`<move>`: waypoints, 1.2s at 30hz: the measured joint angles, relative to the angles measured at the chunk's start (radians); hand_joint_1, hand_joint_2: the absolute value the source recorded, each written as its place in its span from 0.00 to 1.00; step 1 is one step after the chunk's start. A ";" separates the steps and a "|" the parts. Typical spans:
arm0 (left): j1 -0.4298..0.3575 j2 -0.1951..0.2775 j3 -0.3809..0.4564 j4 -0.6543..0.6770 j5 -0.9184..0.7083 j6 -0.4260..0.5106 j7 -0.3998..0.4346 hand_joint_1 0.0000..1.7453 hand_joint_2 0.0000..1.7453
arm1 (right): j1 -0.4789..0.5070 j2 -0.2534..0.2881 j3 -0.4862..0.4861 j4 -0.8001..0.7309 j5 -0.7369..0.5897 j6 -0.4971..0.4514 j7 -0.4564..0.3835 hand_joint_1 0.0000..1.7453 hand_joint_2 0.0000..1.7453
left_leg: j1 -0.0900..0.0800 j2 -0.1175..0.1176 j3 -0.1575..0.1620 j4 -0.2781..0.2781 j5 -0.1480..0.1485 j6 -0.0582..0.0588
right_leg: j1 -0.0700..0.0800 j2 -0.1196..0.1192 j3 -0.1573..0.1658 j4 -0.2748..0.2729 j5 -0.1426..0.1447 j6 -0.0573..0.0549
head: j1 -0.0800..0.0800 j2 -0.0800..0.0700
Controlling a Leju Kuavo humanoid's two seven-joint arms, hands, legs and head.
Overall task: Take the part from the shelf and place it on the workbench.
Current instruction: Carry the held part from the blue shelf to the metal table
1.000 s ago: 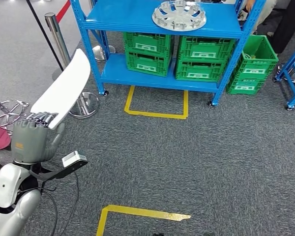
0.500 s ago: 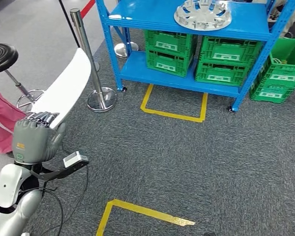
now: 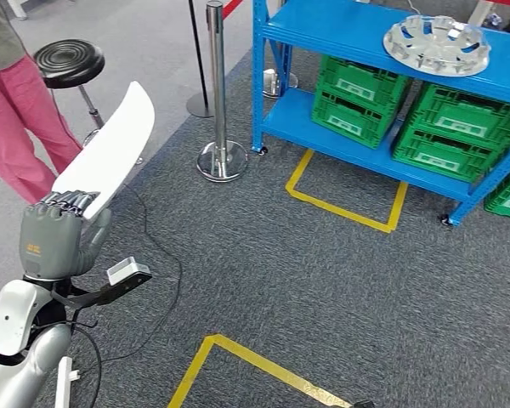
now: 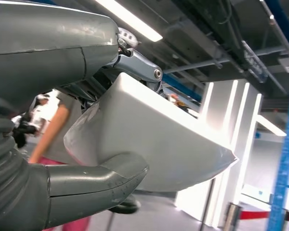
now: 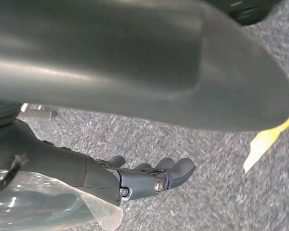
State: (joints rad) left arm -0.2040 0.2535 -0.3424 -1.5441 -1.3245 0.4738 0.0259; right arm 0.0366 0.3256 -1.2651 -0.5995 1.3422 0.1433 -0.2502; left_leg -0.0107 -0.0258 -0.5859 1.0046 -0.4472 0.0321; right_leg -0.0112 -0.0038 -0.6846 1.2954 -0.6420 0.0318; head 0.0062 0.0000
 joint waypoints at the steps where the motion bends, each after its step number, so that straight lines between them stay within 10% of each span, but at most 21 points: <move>1: 0.002 0.000 0.000 0.000 0.000 0.000 0.000 1.00 1.00 | 0.003 0.000 0.005 -0.001 -0.005 0.000 0.002 0.00 0.00 | -0.001 -0.015 0.000 0.001 0.000 0.000 | 0.001 0.002 -0.006 0.003 0.015 -0.002 | 0.000 0.000; 5: 0.003 -0.002 0.000 0.001 0.000 0.001 0.000 1.00 1.00 | 0.007 -0.003 0.027 -0.005 -0.025 0.000 0.008 0.00 0.00 | -0.002 -0.072 -0.002 0.010 -0.001 -0.005 | -0.002 0.063 0.091 -0.223 0.138 -0.015 | -0.001 0.000; 9: 0.006 -0.001 0.001 0.001 0.000 0.002 0.000 1.00 1.00 | 0.015 -0.003 0.051 -0.010 -0.046 0.000 0.015 0.00 0.00 | 0.007 -0.108 -0.017 0.014 0.004 -0.027 | -0.001 0.062 0.122 -0.273 0.142 -0.022 | -0.001 0.000; 13: 0.004 0.002 0.002 0.002 0.000 0.003 0.000 1.00 1.00 | 0.020 -0.002 0.072 -0.015 -0.061 0.001 0.018 0.00 0.00 | 0.006 -0.001 -0.090 0.164 -0.079 -0.053 | -0.006 0.009 0.131 -0.282 0.143 -0.038 | -0.012 0.000; 16: 0.007 0.002 0.002 0.003 0.000 0.003 0.000 1.00 1.00 | 0.027 -0.002 0.084 -0.018 -0.070 0.001 0.022 0.00 0.00 | 0.018 0.019 -0.156 0.296 -0.113 -0.066 | -0.006 -0.035 0.133 -0.281 0.138 -0.040 | -0.014 0.000; 20: 0.005 0.002 0.002 0.003 0.000 0.003 0.000 1.00 1.00 | 0.028 -0.002 0.096 -0.020 -0.074 0.001 0.023 0.00 0.00 | 0.013 0.080 -0.039 0.070 -0.004 -0.057 | -0.003 -0.084 0.146 -0.281 0.127 -0.029 | -0.013 0.000; 22: 0.002 0.002 0.003 0.003 0.000 0.003 0.000 1.00 1.00 | 0.030 -0.003 0.101 -0.021 -0.081 0.002 0.025 0.00 0.00 | 0.002 0.105 -0.013 0.013 0.003 -0.044 | 0.002 -0.105 0.150 -0.283 0.123 -0.019 | -0.013 0.000; 24: 0.004 0.004 0.005 0.003 0.000 0.004 0.000 1.00 1.00 | 0.032 -0.003 0.111 -0.023 -0.094 0.003 0.030 0.00 0.00 | -0.001 0.082 -0.015 0.007 0.005 -0.029 | 0.003 -0.126 0.157 -0.289 0.119 -0.008 | -0.013 0.000; 27: 0.004 0.004 0.009 0.003 0.000 0.006 0.000 1.00 1.00 | 0.035 -0.005 0.131 -0.028 -0.113 0.005 0.036 0.00 0.00 | 0.006 0.047 -0.010 -0.007 0.014 -0.008 | -0.002 -0.060 0.130 -0.224 0.072 0.003 | -0.011 0.000; 31: 0.005 0.000 0.009 0.003 0.000 0.006 0.000 1.00 1.00 | 0.052 -0.007 0.151 -0.033 -0.133 0.007 0.047 0.00 0.00 | 0.005 -0.009 -0.009 -0.008 0.013 -0.002 | -0.002 0.003 0.005 0.010 -0.008 0.003 | -0.008 0.000; 36: 0.005 -0.003 0.009 0.003 0.000 0.006 0.000 1.00 1.00 | 0.071 -0.007 0.200 -0.050 -0.208 0.010 0.080 0.00 0.00 | 0.005 -0.080 -0.006 0.003 0.007 -0.012 | -0.010 0.080 0.101 -0.242 0.142 -0.004 | -0.009 0.000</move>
State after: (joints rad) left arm -0.1995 0.2503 -0.3330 -1.5408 -1.3241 0.4795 0.0263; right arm 0.1075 0.3183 -1.0654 -0.6495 1.1344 0.1534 -0.1704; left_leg -0.0057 -0.1063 -0.5921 1.0077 -0.4405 0.0204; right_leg -0.0215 0.0765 -0.5836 1.0539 -0.5005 0.0280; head -0.0024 0.0000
